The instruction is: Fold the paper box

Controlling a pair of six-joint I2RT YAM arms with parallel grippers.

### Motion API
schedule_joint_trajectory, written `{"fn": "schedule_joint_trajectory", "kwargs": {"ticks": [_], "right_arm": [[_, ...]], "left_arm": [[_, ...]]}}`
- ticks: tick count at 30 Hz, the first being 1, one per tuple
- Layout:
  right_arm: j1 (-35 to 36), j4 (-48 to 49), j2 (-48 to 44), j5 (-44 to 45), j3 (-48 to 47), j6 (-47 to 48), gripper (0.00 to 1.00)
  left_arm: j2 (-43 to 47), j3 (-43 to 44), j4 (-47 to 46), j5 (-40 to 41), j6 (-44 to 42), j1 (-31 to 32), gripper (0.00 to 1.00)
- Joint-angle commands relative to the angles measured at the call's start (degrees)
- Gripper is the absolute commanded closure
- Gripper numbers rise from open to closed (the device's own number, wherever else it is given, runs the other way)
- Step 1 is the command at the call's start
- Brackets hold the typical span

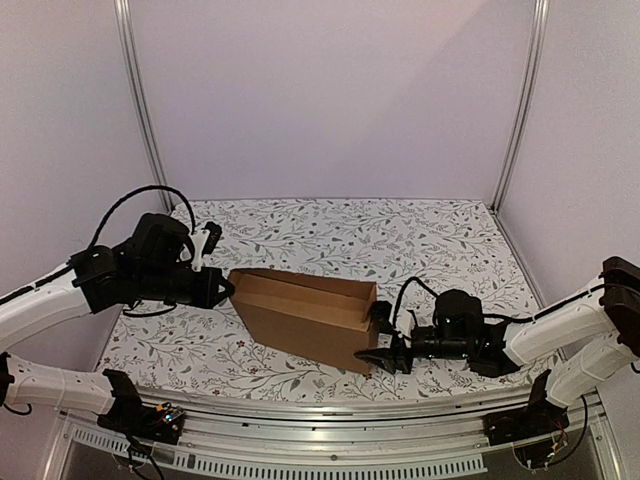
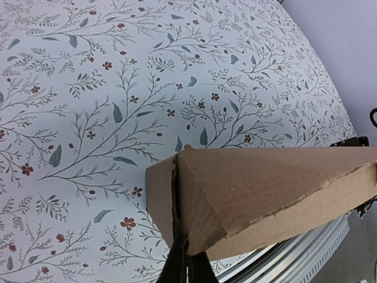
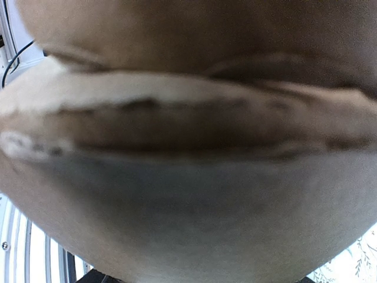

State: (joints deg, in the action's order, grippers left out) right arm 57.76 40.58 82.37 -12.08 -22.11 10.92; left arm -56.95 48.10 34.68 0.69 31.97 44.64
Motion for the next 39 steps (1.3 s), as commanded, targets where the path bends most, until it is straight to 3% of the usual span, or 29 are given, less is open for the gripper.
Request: {"fn": "schedule_joint_trajectory", "kwargs": {"ticks": [1,7,12,14,22,28,32,36,39], "right_arm": [[-0.7,-0.6,0.5,7.3,-1.5,-2.9,0.59],[-0.7,-0.6,-1.4,8.3,-0.3,-4.6,0.29],[-0.9,-1.3,-4.2,9.8,1.5,-6.4,0.14],[-0.9,-1.8,-6.1,10.5,2.6,-6.9,0.02],[-1.1,-15.1,-17.6,12.7,2.2,-12.3,0.01],[-1.1,-36.4,-27.8,18.1,-6.9,-22.8,0.01],[-1.0,-42.1,-29.4,15.5,-12.0,-23.3,0.01],[1.2,-48.7,-27.7,22.9,-18.4,-24.7,0.04],[2.3,-53.5,-24.9,28.1,-23.9,-27.5,0.12]], "left_arm": [[-2.0,-1.3,9.6,-0.9,0.6,2.1,1.0],[-2.8,0.9,9.3,1.5,0.5,2.2,1.0],[-4.7,2.4,9.4,4.0,1.3,2.2,1.0],[-5.5,2.7,9.3,4.4,1.8,2.2,1.0],[-7.5,3.0,6.6,5.2,6.8,2.6,1.0],[-8.8,3.4,5.9,7.7,10.6,4.5,1.0],[-10.1,4.0,6.2,10.4,13.6,6.1,1.0],[-10.5,4.2,6.5,13.0,17.2,8.3,1.0],[-10.5,4.3,7.1,15.4,20.3,9.7,1.0]]}}
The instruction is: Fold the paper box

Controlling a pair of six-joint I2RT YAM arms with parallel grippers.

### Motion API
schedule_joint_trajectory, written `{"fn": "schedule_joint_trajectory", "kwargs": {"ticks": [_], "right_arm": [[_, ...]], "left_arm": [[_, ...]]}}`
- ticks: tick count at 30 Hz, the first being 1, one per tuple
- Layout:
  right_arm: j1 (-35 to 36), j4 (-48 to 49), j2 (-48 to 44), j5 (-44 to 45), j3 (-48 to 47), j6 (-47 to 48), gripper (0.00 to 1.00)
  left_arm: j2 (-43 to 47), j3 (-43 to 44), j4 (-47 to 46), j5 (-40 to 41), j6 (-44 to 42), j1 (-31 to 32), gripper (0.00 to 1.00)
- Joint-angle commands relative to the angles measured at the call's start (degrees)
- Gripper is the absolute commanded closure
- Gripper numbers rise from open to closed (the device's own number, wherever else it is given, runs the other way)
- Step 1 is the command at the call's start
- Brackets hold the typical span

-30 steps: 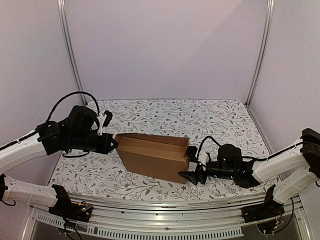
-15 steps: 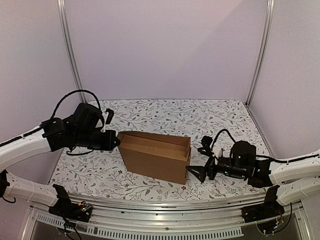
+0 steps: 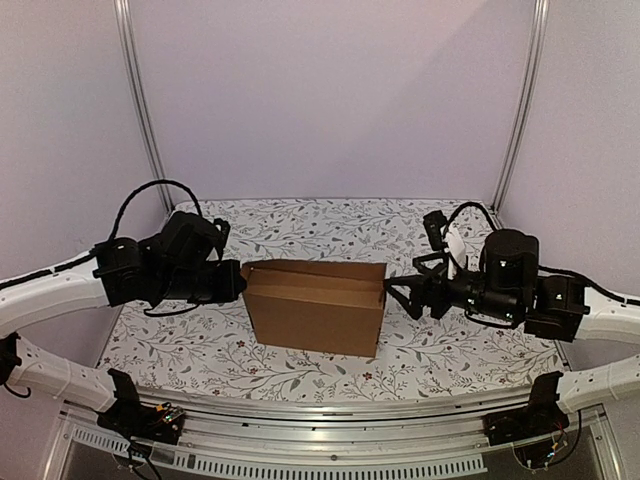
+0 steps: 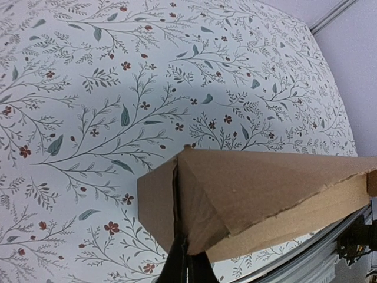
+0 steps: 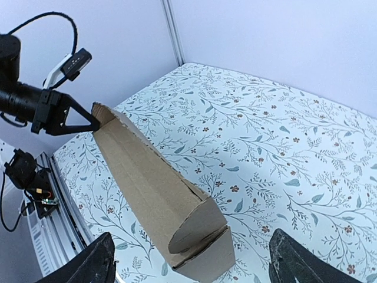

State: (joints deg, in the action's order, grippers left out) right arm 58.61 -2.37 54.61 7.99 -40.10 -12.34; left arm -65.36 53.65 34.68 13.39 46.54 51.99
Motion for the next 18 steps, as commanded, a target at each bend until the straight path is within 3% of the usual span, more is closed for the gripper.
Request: {"fn": "schedule_joint_trajectory", "kwargs": {"ticks": [1,11,18], "right_arm": [[1.7,-12.6,4.4,9.4,-8.8,-5.9,0.16],[4.2,-20.9,16.8,17.9,-19.5,-10.9,0.48],[4.3,-22.8,20.7,22.1,-21.3,-12.2,0.59]], "left_arm": [[-2.2,-1.2,7.1,3.1,6.6,2.7,1.0],[-4.2,0.0,6.8,6.6,11.3,6.6,1.0],[-5.0,0.8,6.8,6.8,11.1,7.2,1.0]]}}
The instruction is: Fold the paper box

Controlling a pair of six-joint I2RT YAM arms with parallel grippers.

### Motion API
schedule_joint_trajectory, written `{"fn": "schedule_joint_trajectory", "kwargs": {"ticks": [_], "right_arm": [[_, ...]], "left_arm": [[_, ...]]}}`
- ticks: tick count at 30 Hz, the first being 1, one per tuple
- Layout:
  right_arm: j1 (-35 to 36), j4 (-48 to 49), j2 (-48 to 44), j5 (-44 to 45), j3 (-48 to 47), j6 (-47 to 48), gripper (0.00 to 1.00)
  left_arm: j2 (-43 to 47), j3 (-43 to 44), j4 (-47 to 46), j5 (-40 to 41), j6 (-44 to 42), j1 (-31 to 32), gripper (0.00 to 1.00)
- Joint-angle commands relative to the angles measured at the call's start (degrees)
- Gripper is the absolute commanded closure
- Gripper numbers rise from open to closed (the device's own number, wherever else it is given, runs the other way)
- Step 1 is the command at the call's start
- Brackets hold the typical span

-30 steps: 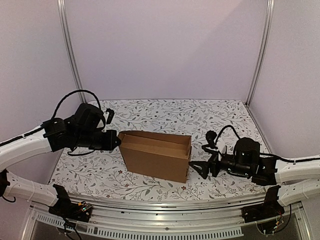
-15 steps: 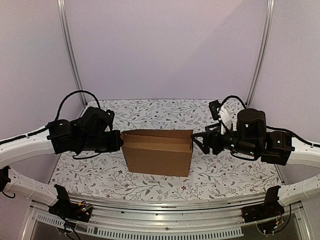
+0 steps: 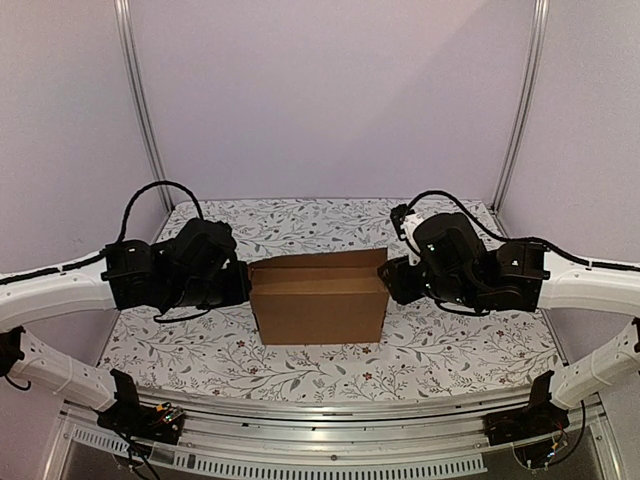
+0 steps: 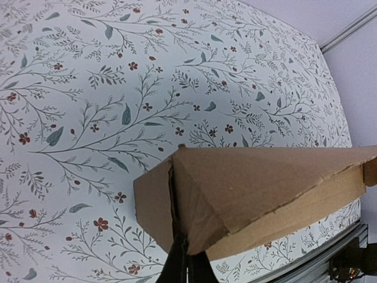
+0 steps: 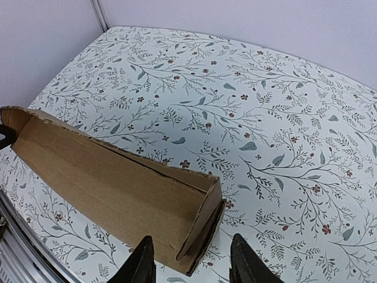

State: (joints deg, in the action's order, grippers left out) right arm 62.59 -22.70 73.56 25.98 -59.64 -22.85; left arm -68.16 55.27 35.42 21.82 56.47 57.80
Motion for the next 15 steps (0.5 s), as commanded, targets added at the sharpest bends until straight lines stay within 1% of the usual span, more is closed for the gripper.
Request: {"fn": "schedule_joint_trajectory", "kwargs": {"ticks": [1,4,8,13,15], "right_arm": [[0.3,-2.4,2.2,4.1,-1.9,-1.7,0.6],[0.3,-2.0,3.3,4.0,-2.1,-1.7,0.65],[0.3,-1.9,4.0,4.4,-2.5,-1.5,0.77],[0.4,-2.6,3.9,6.2,-2.2,-1.5,0.84],[0.3,-2.7,3.8,6.5,-1.9,-1.6,0.89]], "left_arm": [[-2.2,-0.9,6.1,-1.6,1.1,1.4,1.0],[-2.2,-0.9,6.0,-1.5,1.0,1.4,1.0],[-2.2,-0.9,6.0,-1.4,0.8,1.5,1.0],[-1.9,-0.8,6.0,-1.6,0.5,1.5,1.0],[-1.8,-0.9,6.0,-1.5,0.4,1.5,1.0]]}}
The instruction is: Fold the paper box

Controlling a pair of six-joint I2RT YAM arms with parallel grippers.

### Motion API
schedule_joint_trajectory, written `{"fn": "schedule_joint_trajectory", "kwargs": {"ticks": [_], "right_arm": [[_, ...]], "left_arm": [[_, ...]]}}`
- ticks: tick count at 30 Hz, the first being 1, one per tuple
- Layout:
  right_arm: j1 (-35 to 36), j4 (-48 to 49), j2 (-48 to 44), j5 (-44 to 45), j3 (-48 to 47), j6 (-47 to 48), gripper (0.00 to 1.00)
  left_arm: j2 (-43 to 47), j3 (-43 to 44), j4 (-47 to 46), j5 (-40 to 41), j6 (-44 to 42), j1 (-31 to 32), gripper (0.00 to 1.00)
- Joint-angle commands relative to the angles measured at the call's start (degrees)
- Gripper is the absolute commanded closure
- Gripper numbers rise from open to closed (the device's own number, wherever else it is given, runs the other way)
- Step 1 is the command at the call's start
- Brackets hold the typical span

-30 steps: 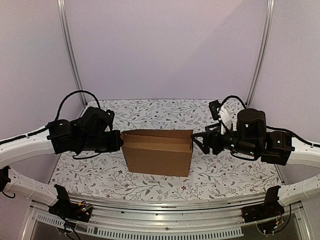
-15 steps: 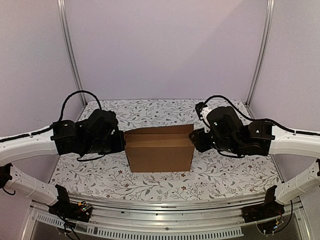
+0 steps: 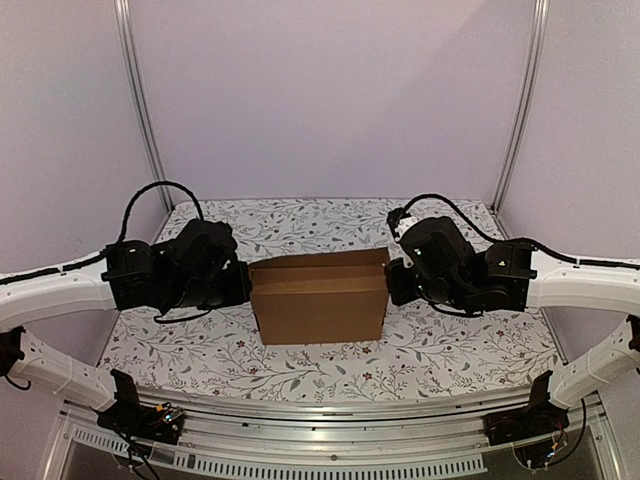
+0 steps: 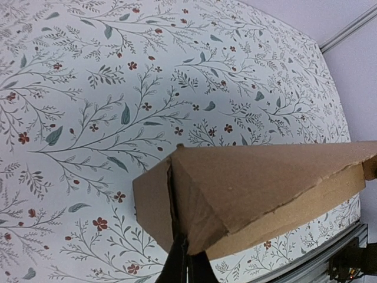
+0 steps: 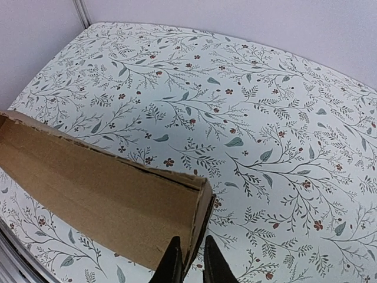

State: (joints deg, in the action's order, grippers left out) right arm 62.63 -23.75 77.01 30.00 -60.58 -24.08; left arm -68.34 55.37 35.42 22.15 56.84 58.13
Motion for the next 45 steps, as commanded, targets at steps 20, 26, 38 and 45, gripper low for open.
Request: {"fn": "schedule_joint_trajectory", "kwargs": {"ticks": [20,26,38,45], "right_arm": [[3.1,2.7,2.3,1.7,4.8,-4.5,1.0],[5.2,3.6,3.3,3.7,7.9,-7.4,1.0],[5.9,1.1,-0.8,5.7,5.8,-6.1,0.72],[5.9,-1.3,-5.1,7.5,1.4,0.1,0.53]], "left_arm": [[-1.6,-1.8,5.8,-1.4,0.3,1.4,1.0],[-1.5,-2.1,5.6,-1.3,0.2,1.4,1.0],[-1.0,-2.9,5.5,0.1,0.2,1.5,1.0],[-1.3,-2.6,5.4,0.3,-0.1,1.5,1.0]]}}
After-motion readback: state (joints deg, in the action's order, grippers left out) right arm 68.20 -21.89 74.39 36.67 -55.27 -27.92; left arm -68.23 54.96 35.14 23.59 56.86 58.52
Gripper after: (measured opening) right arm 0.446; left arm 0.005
